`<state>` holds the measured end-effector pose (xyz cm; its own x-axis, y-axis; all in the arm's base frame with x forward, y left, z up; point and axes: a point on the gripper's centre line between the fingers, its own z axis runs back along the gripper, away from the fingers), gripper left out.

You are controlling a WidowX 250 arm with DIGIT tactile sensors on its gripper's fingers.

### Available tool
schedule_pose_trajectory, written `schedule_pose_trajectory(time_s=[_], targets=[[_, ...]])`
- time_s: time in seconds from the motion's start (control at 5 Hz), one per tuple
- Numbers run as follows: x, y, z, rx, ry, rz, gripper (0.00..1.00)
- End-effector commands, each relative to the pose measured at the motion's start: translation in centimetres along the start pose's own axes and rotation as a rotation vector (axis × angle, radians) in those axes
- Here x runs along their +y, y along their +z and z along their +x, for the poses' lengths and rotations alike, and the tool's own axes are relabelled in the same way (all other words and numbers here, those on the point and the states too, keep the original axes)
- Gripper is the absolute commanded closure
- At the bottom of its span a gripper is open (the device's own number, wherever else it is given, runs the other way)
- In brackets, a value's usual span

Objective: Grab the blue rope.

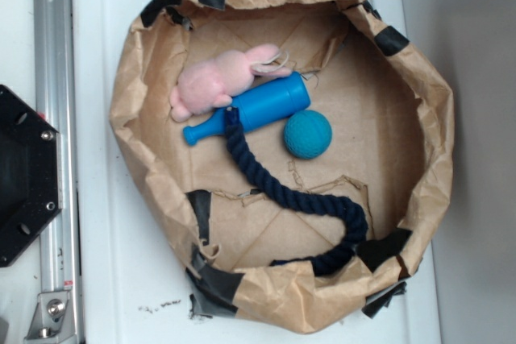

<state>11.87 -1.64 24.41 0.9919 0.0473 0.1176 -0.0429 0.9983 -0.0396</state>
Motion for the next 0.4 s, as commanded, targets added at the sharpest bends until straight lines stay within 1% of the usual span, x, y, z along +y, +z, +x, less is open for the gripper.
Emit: schedule_pose_trajectory(time_s=[0.0,0.2], targets=[[0.0,0.0,0.0,0.0,0.0,0.0,0.0],[0.7,-2.3,4.8,-0.142,-0.071,0.099,0.0]])
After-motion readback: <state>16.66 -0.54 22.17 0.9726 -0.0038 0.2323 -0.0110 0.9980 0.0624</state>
